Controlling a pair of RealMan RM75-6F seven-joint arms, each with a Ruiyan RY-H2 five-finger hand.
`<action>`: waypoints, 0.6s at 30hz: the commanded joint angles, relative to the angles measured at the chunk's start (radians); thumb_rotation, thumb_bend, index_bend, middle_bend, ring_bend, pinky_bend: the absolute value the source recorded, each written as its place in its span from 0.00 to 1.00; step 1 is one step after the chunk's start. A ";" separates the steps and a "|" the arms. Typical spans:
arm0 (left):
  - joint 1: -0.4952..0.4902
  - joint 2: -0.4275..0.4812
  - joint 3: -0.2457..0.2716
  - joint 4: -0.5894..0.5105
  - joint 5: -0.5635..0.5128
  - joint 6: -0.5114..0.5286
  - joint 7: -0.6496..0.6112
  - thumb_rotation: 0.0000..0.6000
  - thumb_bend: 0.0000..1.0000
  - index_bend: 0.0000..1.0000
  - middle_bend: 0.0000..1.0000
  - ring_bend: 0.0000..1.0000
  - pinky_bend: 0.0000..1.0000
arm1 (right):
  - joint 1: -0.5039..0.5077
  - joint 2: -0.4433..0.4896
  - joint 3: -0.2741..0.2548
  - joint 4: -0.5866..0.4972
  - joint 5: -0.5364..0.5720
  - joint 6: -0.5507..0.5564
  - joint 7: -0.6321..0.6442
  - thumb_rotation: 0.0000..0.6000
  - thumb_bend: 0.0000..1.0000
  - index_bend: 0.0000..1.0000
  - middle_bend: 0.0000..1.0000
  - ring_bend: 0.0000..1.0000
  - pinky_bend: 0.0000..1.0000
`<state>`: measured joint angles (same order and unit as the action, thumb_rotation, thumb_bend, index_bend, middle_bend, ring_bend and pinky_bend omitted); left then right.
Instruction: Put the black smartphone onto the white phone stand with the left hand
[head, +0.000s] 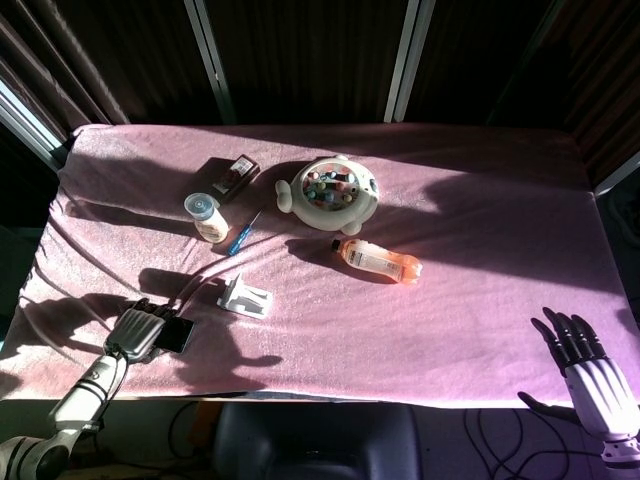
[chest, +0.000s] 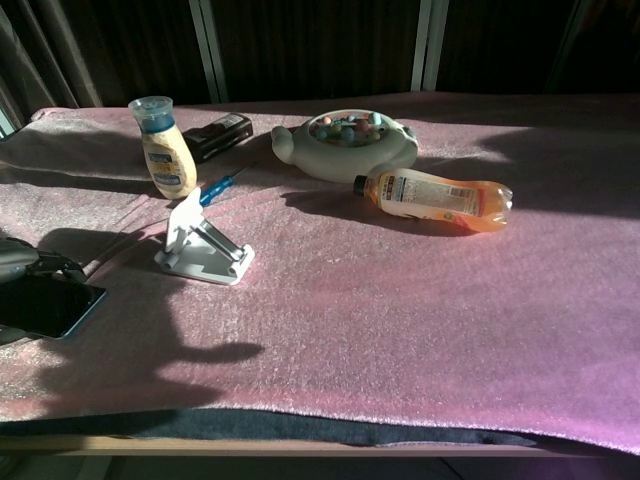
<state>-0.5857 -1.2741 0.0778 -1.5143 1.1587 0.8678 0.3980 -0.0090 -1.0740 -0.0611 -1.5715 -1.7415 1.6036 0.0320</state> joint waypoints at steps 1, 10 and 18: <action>0.049 0.012 0.012 0.033 0.132 0.064 -0.163 1.00 0.41 0.97 1.00 0.76 0.16 | 0.000 -0.001 0.000 -0.001 0.001 -0.002 -0.004 1.00 0.24 0.00 0.00 0.00 0.00; 0.105 0.037 0.005 0.083 0.319 0.216 -0.511 1.00 0.42 0.97 1.00 0.77 0.17 | 0.001 -0.003 0.000 -0.004 0.002 -0.005 -0.012 1.00 0.24 0.00 0.00 0.00 0.00; 0.132 0.043 -0.011 0.091 0.360 0.258 -0.915 1.00 0.42 0.97 1.00 0.77 0.18 | 0.000 -0.003 -0.001 -0.004 0.000 -0.004 -0.013 1.00 0.24 0.00 0.00 0.00 0.00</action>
<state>-0.4715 -1.2408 0.0745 -1.4315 1.4857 1.0992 -0.3546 -0.0091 -1.0768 -0.0623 -1.5756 -1.7411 1.5992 0.0191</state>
